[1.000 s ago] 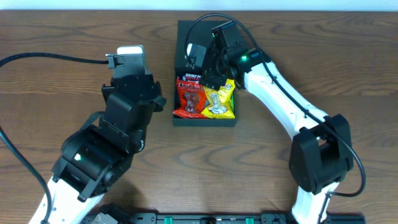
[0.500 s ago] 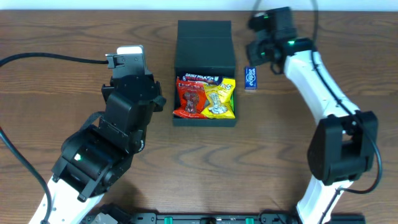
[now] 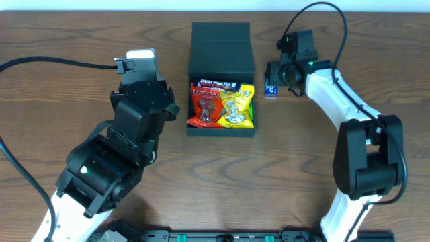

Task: Pack container
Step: 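Move right gripper to the blue Eclipse tin and grasp it, then carry the Eclipse tin into the box and release it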

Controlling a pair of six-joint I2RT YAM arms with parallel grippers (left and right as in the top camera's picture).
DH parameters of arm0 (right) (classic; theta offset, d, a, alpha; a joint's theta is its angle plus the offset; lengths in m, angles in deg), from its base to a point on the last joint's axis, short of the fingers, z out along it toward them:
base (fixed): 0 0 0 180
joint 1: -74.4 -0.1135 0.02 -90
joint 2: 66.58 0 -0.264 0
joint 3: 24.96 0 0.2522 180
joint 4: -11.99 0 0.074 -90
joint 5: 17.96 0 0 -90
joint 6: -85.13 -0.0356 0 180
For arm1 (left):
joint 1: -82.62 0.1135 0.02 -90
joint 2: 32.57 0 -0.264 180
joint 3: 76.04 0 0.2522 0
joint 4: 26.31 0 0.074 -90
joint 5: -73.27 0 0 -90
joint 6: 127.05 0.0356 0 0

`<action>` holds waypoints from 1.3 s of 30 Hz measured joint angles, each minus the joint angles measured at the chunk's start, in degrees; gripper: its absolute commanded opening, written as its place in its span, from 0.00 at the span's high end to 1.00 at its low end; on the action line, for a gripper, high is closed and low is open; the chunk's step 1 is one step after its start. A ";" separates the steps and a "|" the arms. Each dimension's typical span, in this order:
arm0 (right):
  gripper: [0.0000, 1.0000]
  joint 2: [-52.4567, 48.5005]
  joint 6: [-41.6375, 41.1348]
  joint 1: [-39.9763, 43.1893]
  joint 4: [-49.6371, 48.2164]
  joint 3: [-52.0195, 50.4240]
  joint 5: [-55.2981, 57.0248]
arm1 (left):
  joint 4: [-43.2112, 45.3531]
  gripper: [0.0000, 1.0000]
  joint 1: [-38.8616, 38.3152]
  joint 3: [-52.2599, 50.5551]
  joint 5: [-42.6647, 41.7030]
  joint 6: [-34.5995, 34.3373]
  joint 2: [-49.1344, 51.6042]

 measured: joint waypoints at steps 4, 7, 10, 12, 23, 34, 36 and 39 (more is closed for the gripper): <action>0.36 0.00 -0.72 -0.76 -3.15 -2.95 0.24 | 0.00 0.66 0.00 0.00 0.00 0.00 0.00; 0.37 0.00 -0.76 -1.49 -4.85 -4.42 1.97 | 0.00 0.66 0.00 0.00 0.00 0.00 0.00; 0.38 0.00 -0.74 -2.14 -6.23 -5.44 4.15 | -0.02 0.65 0.00 0.02 0.00 0.00 0.00; 0.38 0.00 -0.76 -2.36 -7.54 -6.08 5.20 | 0.00 0.65 0.00 0.00 0.00 0.00 0.00; 0.34 -1.27 -0.96 -2.45 -9.27 -7.26 7.52 | 0.00 0.65 0.00 0.02 0.00 0.00 0.00; 0.39 -4.02 -0.96 -2.45 -9.75 -7.26 8.00 | 0.00 0.65 0.00 0.00 0.00 0.00 0.00; 0.46 -4.02 -1.09 -2.45 -9.86 -7.26 7.91 | 0.00 0.64 0.00 0.02 0.00 0.00 0.00; 0.60 -4.02 -1.42 -2.45 -9.84 -7.26 7.96 | 0.02 0.64 0.00 0.00 0.00 0.00 0.00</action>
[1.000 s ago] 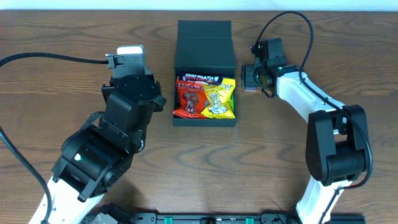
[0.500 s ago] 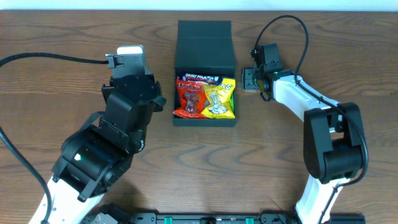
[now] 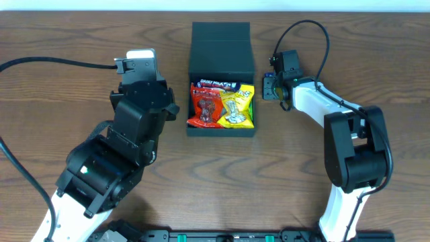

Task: Pack container
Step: 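Carry the Eclipse tin into the box and release it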

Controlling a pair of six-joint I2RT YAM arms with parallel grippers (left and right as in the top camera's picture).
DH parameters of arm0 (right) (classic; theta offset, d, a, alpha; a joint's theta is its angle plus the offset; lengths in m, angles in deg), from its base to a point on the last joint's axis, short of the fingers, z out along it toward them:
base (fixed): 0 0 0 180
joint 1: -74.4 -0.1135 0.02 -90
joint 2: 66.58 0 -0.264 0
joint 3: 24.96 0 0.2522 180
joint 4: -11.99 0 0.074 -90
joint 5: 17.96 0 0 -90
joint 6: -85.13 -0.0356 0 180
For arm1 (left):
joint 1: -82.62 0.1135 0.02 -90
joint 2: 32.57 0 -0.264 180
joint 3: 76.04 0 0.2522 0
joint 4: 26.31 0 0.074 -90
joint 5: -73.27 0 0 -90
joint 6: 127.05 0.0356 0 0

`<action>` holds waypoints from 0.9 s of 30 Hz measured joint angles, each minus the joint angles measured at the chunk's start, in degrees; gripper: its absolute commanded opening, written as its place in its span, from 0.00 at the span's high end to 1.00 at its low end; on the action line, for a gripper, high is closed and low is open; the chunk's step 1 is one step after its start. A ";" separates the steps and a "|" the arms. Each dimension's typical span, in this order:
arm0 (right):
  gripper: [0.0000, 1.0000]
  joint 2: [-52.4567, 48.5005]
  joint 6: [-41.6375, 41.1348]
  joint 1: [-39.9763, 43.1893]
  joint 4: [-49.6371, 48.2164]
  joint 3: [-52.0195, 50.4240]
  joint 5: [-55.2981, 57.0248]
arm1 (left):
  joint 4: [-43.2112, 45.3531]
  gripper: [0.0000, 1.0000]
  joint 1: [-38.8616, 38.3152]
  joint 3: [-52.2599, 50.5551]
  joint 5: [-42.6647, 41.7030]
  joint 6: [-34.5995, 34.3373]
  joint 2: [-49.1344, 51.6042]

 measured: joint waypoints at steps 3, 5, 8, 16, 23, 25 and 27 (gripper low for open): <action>0.68 0.00 0.24 0.00 -0.09 0.00 0.02 | 0.00 0.64 0.00 0.00 0.00 0.00 0.00; 0.73 0.02 0.17 0.00 -0.09 0.00 0.02 | 0.00 0.64 0.00 0.00 0.00 0.00 0.00; 0.80 0.02 0.15 0.00 0.87 0.31 0.15 | 0.00 0.64 0.00 0.00 0.00 0.00 0.00; 0.98 4.72 0.79 -0.04 6.27 4.96 0.11 | -0.02 0.64 0.00 0.00 0.00 0.00 0.00; 0.99 17.88 -0.98 -4.87 14.10 7.69 0.35 | 0.00 0.64 0.00 0.00 0.00 0.00 0.00; 0.99 18.38 -3.19 -7.37 17.68 7.76 0.04 | 0.00 0.64 0.00 0.00 0.00 0.02 0.00; 0.98 17.90 -6.01 -9.73 21.18 7.76 -0.31 | 0.02 0.64 0.00 0.00 0.00 0.00 0.00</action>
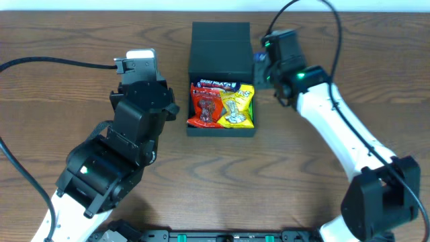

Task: Pack container
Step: 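Carry the Eclipse tin into the box and release it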

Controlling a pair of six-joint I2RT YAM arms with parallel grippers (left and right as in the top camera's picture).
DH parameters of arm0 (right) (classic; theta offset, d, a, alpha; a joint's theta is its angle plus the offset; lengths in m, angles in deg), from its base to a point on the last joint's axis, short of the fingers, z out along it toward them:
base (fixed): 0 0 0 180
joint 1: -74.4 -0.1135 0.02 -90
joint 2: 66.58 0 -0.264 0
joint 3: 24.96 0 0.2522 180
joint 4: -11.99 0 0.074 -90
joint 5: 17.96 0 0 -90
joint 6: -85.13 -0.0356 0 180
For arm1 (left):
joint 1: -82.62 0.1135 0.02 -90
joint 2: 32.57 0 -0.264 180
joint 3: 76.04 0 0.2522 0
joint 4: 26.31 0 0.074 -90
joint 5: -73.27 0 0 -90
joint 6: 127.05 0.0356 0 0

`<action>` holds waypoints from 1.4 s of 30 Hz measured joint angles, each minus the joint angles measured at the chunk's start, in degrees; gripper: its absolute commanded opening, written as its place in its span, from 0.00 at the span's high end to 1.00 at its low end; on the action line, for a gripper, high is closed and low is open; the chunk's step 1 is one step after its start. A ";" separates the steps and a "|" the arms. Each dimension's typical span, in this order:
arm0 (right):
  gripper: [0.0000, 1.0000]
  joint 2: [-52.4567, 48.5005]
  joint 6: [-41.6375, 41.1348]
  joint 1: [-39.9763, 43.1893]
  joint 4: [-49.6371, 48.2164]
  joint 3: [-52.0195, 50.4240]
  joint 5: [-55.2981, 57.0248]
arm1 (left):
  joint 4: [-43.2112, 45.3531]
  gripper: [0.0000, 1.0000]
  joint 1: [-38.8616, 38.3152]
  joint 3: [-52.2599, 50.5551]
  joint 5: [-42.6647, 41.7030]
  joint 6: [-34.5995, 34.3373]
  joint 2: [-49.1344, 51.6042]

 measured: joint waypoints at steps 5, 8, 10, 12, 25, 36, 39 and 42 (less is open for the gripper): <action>0.98 -0.98 -5.70 -4.81 2.16 -0.26 -0.24 | -0.02 0.64 0.00 0.00 0.00 0.00 0.00; 0.99 -1.01 -7.58 -6.49 2.93 -0.33 -0.28 | -0.07 0.64 0.00 0.00 0.00 0.00 0.00; 0.98 -1.03 -8.72 -7.34 3.82 -0.44 -0.37 | -0.07 0.64 0.00 0.00 0.00 0.00 0.00; 0.98 -1.03 -9.57 -7.89 5.03 -0.57 -0.13 | -0.04 0.63 0.00 0.00 0.00 0.00 0.00; 0.65 -1.03 -12.17 -8.04 9.18 -0.72 2.86 | -0.04 0.63 0.00 0.00 0.00 0.00 0.00; 0.01 -1.03 -11.78 -8.04 5.77 -0.76 2.99 | -0.07 0.59 0.00 0.00 0.00 0.00 0.00; 0.01 -1.03 -11.63 -7.85 3.30 -0.76 1.86 | -0.09 0.56 0.00 0.00 0.00 0.04 0.00; 0.01 -1.03 -10.32 -7.19 1.11 -0.76 0.33 | -0.07 0.61 0.00 0.00 0.02 0.02 0.04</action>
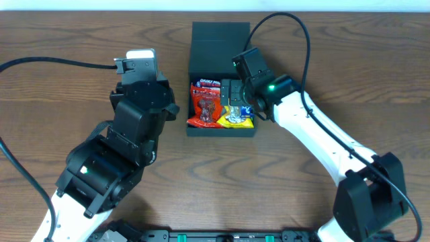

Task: Pack container
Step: 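Carry the Eclipse tin into the box and release it, then move both grippers to the box lid's back edge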

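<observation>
A black open box (222,47), its lid folded back, stands at the middle back of the table. It holds a red snack bag (205,107) and a yellow one (236,117). My right gripper (230,92) hangs low over the box's right half, above the yellow bag. Its fingers are dark against the box, so how they stand is unclear. The small blue packet is hidden under that gripper. My left gripper (139,67) rests to the left of the box, with its fingers not discernible.
The bulky left arm (114,154) fills the left front of the wooden table (336,54). The right arm (316,141) runs diagonally from the front right to the box. A black cable (54,64) lies at the far left.
My right gripper was at the box's back right corner with the blue packet at its tip. It is now down over the snack bags in the box. The left arm is unchanged.
First my right gripper was at a small blue packet on the table right of the box. It then stood closer to the box, still by the packet, and later had it raised at the box's back corner. Now the gripper is over the box's contents.
</observation>
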Controlling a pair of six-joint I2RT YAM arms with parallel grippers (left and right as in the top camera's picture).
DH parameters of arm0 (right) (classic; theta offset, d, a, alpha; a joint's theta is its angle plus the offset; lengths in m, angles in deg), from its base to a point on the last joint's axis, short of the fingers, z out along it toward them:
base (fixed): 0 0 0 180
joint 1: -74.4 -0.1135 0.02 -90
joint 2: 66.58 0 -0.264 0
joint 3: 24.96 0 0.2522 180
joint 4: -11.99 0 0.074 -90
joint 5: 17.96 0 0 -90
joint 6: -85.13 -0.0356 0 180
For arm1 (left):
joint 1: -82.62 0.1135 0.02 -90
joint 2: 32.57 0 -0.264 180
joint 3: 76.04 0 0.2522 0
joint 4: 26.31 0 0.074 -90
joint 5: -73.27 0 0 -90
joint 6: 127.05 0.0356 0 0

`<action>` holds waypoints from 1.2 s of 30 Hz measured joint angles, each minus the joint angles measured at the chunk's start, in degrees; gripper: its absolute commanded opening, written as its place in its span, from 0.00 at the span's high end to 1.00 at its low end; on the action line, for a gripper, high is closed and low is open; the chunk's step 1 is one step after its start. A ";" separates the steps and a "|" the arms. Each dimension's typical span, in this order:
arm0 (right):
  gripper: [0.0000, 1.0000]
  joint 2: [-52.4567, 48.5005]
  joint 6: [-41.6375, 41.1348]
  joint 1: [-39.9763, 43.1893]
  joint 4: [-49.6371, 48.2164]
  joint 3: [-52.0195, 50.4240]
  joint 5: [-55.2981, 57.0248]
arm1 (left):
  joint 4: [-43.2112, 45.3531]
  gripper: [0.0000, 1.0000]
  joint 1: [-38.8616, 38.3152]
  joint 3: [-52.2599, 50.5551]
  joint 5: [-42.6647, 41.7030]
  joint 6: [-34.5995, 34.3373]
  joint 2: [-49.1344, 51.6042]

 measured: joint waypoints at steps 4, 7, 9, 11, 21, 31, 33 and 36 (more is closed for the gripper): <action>0.01 0.00 1.36 2.34 -0.79 0.02 -1.51 | 0.07 0.80 1.38 0.02 -0.26 0.37 1.49; 0.34 0.00 2.16 5.70 -0.98 0.02 -3.69 | 0.50 0.87 4.13 0.02 -2.05 0.20 4.70; 0.84 0.00 2.12 8.87 -1.14 0.02 -5.09 | 1.77 0.94 6.40 0.02 -4.87 0.17 8.17; 0.98 0.00 2.16 11.78 -1.51 0.02 -5.75 | 3.28 0.94 8.24 0.02 -7.37 0.22 11.13; 0.98 -0.39 2.27 22.10 -9.92 0.02 -3.72 | 15.37 0.94 17.99 0.02 -20.26 3.23 27.91; 0.98 -10.43 2.36 22.34 -12.33 0.17 -10.01 | 22.58 0.94 21.73 0.02 -31.10 4.50 42.07; 0.99 -12.26 1.70 22.34 -13.55 0.17 -13.38 | 24.24 0.94 25.11 0.02 -35.39 1.84 44.46; 0.98 -14.56 0.17 22.34 -16.22 0.17 -16.79 | 29.18 0.94 30.71 0.02 -43.36 -1.55 47.58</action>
